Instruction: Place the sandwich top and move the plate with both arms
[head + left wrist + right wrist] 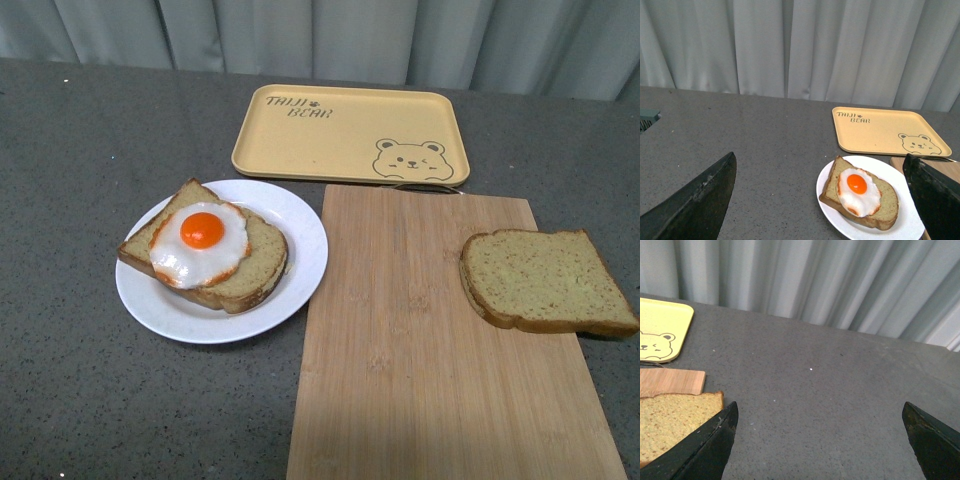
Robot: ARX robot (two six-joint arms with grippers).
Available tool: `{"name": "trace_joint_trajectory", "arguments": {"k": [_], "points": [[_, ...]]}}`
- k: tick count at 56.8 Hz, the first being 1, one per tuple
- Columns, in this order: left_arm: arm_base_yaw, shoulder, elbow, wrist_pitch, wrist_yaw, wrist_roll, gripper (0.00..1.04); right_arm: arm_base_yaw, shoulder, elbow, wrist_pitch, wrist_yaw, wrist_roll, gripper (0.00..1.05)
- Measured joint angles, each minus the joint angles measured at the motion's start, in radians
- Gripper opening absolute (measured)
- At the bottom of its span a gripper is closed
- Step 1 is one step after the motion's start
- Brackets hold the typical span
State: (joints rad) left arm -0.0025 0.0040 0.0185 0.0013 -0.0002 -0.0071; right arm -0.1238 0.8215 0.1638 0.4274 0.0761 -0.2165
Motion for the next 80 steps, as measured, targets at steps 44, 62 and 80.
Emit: {"name": "trace_joint_trajectory", "arguments": {"k": [44,62,80], "points": [[0.000,0.000,0.000,0.000,0.000,0.000,0.98,-0.113,1.113,0.511,-0.096,-0.652,0.364,0.95],[0.000,0.000,0.000,0.000,0.000,0.000,0.98,-0.045,1.252,0.571,-0.108,-0.657,0.428,0.95],[0.000,0.000,0.000,0.000,0.000,0.000,0.98,-0.033,1.266,0.594,-0.135,-0.626,0.460,0.47]]}}
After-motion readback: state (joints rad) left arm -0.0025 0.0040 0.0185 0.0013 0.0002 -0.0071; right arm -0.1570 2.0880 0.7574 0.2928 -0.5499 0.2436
